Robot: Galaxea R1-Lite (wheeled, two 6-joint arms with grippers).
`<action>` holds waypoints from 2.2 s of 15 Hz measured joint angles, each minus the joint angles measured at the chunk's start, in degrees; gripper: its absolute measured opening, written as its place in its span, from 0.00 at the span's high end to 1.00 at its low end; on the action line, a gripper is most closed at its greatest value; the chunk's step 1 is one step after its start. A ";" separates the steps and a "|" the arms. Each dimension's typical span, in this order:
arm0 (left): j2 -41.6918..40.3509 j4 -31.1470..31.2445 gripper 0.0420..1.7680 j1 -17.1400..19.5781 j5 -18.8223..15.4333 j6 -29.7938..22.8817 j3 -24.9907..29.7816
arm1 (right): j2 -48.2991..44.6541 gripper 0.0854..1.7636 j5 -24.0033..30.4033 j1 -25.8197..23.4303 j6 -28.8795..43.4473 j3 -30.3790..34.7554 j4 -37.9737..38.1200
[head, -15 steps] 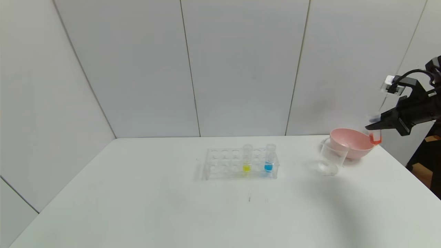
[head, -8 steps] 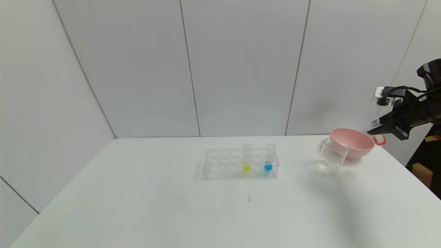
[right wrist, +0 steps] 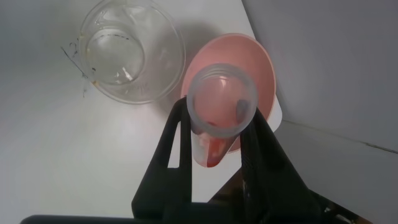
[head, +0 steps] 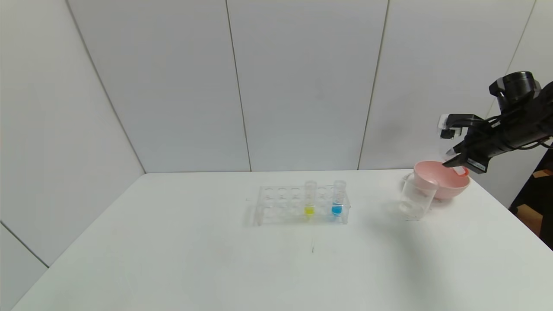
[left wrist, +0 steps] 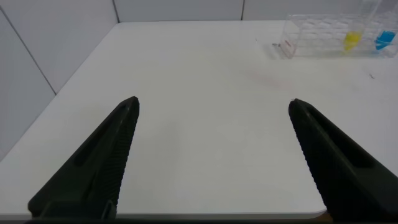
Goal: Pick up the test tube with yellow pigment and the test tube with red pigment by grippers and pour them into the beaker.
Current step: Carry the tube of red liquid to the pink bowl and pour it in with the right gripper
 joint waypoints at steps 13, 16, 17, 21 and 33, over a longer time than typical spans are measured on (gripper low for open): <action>0.00 0.00 0.03 0.00 0.00 0.02 0.00 | 2.17 0.74 -13.73 4.46 -2.74 0.02 -0.24; -0.02 -0.02 0.03 0.00 0.00 0.02 0.00 | 2.23 0.74 -16.25 4.91 -4.35 0.02 0.09; 0.00 -0.02 0.03 0.00 0.00 0.00 0.00 | 2.26 0.74 -16.43 5.18 -4.49 0.02 0.18; 0.00 -0.02 0.03 0.00 -0.02 0.00 0.00 | 2.34 0.74 -18.93 6.01 -5.23 0.02 0.41; 0.00 -0.02 0.03 0.00 0.00 0.00 0.00 | 2.76 0.74 -22.05 6.89 -5.61 0.00 -0.37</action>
